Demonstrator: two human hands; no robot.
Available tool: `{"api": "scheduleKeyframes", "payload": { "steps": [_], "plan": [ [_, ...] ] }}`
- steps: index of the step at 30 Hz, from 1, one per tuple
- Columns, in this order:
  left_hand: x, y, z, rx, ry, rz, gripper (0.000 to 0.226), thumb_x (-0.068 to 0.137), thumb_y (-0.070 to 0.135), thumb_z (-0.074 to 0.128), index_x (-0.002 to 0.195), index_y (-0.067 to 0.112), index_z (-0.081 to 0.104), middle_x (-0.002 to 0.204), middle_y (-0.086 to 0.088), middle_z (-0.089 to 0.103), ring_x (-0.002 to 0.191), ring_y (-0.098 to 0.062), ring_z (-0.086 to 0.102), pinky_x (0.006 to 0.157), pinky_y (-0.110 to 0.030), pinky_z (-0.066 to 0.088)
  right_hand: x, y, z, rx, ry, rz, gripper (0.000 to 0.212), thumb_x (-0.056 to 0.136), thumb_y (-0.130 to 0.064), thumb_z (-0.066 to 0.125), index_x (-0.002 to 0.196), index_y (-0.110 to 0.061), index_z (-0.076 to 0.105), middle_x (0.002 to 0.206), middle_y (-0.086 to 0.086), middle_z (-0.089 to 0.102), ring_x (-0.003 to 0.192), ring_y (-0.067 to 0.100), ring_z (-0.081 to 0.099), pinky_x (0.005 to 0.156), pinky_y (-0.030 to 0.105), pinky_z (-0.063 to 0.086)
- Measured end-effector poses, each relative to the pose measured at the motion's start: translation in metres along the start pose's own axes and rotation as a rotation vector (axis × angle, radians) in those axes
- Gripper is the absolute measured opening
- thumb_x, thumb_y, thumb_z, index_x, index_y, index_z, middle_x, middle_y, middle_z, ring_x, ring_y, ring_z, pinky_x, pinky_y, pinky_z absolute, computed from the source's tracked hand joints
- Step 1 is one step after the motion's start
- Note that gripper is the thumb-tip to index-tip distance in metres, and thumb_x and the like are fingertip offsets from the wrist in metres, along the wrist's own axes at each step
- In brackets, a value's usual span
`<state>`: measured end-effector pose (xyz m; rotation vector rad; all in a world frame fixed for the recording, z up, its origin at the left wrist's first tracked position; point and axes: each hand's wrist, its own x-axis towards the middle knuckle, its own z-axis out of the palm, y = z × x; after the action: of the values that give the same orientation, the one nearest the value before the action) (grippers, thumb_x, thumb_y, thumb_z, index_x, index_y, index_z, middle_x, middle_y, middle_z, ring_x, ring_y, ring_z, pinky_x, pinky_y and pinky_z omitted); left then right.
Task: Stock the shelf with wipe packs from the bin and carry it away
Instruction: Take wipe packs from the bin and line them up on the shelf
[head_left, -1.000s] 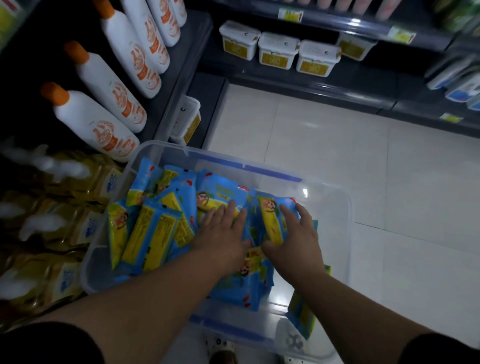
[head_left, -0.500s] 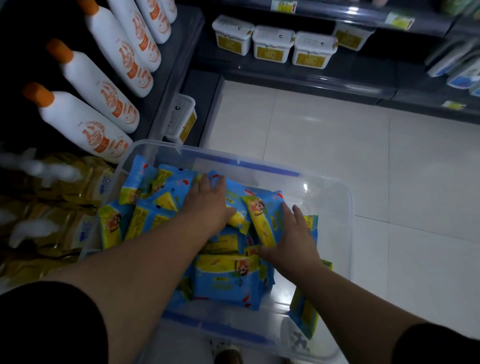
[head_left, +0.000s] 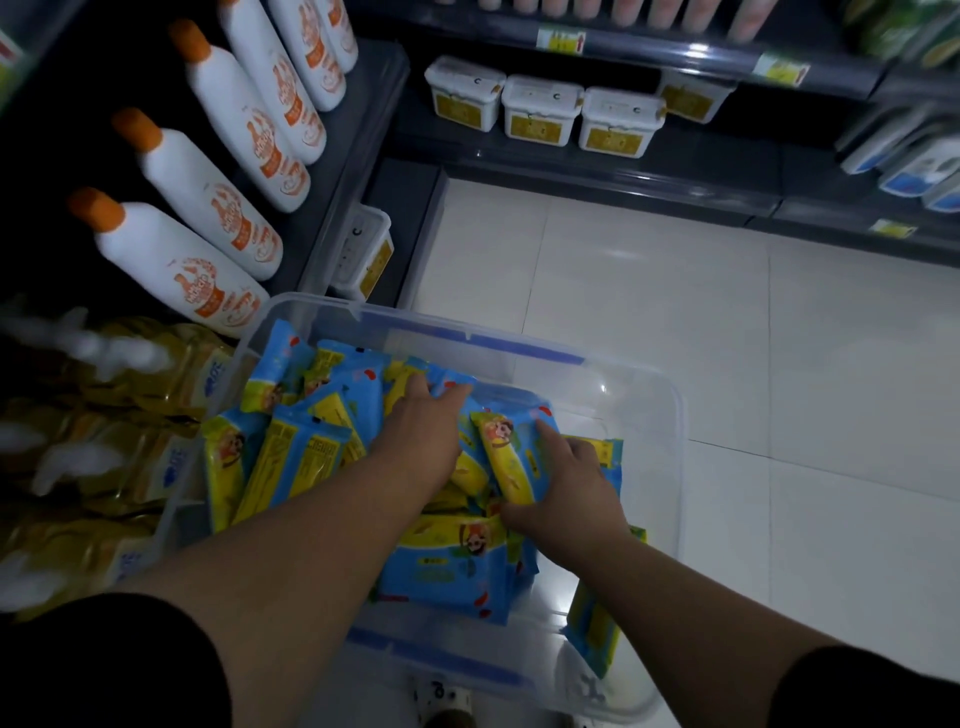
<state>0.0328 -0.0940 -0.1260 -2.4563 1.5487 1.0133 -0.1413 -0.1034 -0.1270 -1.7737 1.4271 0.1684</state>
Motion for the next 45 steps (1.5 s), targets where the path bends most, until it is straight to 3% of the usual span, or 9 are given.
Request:
{"api": "scheduleKeyframes", "payload": {
  "steps": [4,9,13,18,22,26,37,42,45],
  "plan": [
    [-0.020,0.001,-0.016,-0.122,0.010,-0.027,0.068,0.091,-0.002,0.054,0.147,0.030,0.031,0.149,-0.009,0.024,0.126,-0.031,0.043,0.098,-0.037,0.042,-0.011,-0.008,-0.014,-0.008,0.018,-0.051,0.100,0.070,-0.049,0.074,0.150,-0.037,0.015,0.151,-0.002,0.025,0.131,0.019,0.040,0.100,0.032,0.042],
    [-0.069,0.006,-0.069,-0.206,0.166,-0.029,0.059,0.092,0.000,0.055,0.142,0.025,0.039,0.137,-0.004,0.031,0.109,-0.025,0.051,0.092,-0.039,0.047,-0.038,-0.043,-0.051,0.005,0.030,-0.186,0.099,0.067,-0.039,0.077,0.150,-0.035,0.021,0.151,-0.006,0.026,0.131,0.014,0.039,0.098,0.026,0.039],
    [-0.118,0.014,-0.121,-0.270,0.353,-0.034,0.056,0.091,0.000,0.055,0.141,0.023,0.042,0.137,-0.001,0.032,0.113,-0.019,0.047,0.092,-0.027,0.042,-0.064,-0.085,-0.088,0.025,0.054,-0.347,0.098,0.067,-0.029,0.078,0.150,-0.032,0.025,0.151,-0.005,0.029,0.130,0.014,0.042,0.099,0.022,0.037],
    [-0.194,0.031,-0.180,-0.349,0.576,-0.070,0.054,0.088,0.000,0.054,0.137,0.021,0.047,0.131,-0.003,0.036,0.114,-0.019,0.046,0.097,-0.023,0.037,-0.106,-0.136,-0.142,0.008,0.112,-0.552,0.096,0.068,-0.028,0.079,0.149,-0.029,0.027,0.152,-0.006,0.029,0.136,0.015,0.036,0.105,0.023,0.033],
    [-0.269,0.041,-0.225,-0.394,0.746,-0.099,0.052,0.088,-0.002,0.050,0.134,0.021,0.050,0.125,-0.004,0.039,0.101,-0.013,0.044,0.074,-0.007,0.026,-0.153,-0.184,-0.181,-0.013,0.126,-0.734,0.096,0.070,-0.028,0.077,0.150,-0.031,0.024,0.151,-0.008,0.030,0.132,0.016,0.040,0.094,0.023,0.036],
    [-0.350,0.041,-0.264,-0.420,0.976,-0.149,0.054,0.082,-0.004,0.053,0.130,0.021,0.055,0.124,-0.005,0.045,0.115,-0.018,0.046,0.086,-0.006,0.022,-0.211,-0.243,-0.201,0.089,0.132,-0.950,0.091,0.070,-0.024,0.076,0.148,-0.027,0.029,0.144,-0.006,0.037,0.130,0.013,0.039,0.098,0.020,0.035],
    [-0.564,-0.022,-0.331,-0.336,1.477,-0.256,0.052,0.083,-0.003,0.058,0.129,0.021,0.055,0.120,0.004,0.046,0.104,-0.002,0.040,0.082,0.006,0.020,-0.364,-0.402,-0.183,0.161,0.049,-1.429,0.089,0.067,-0.022,0.081,0.144,-0.022,0.038,0.129,-0.008,0.046,0.119,0.003,0.042,0.091,0.008,0.027],
    [-0.651,-0.078,-0.341,-0.342,1.620,-0.347,0.051,0.084,-0.001,0.059,0.129,0.022,0.055,0.123,0.006,0.046,0.105,-0.003,0.044,0.086,-0.003,0.025,-0.433,-0.468,-0.145,0.134,0.028,-1.616,0.093,0.063,-0.018,0.083,0.144,-0.026,0.037,0.124,-0.013,0.046,0.108,-0.008,0.038,0.085,-0.007,0.022],
    [-0.697,-0.120,-0.339,-0.361,1.679,-0.411,0.050,0.086,0.001,0.059,0.129,0.025,0.054,0.125,0.007,0.047,0.105,-0.009,0.049,0.090,-0.010,0.031,-0.468,-0.504,-0.114,0.031,-0.014,-1.699,0.093,0.062,-0.018,0.081,0.144,-0.031,0.037,0.125,-0.016,0.046,0.108,-0.008,0.041,0.088,-0.003,0.026]
  ]
}}
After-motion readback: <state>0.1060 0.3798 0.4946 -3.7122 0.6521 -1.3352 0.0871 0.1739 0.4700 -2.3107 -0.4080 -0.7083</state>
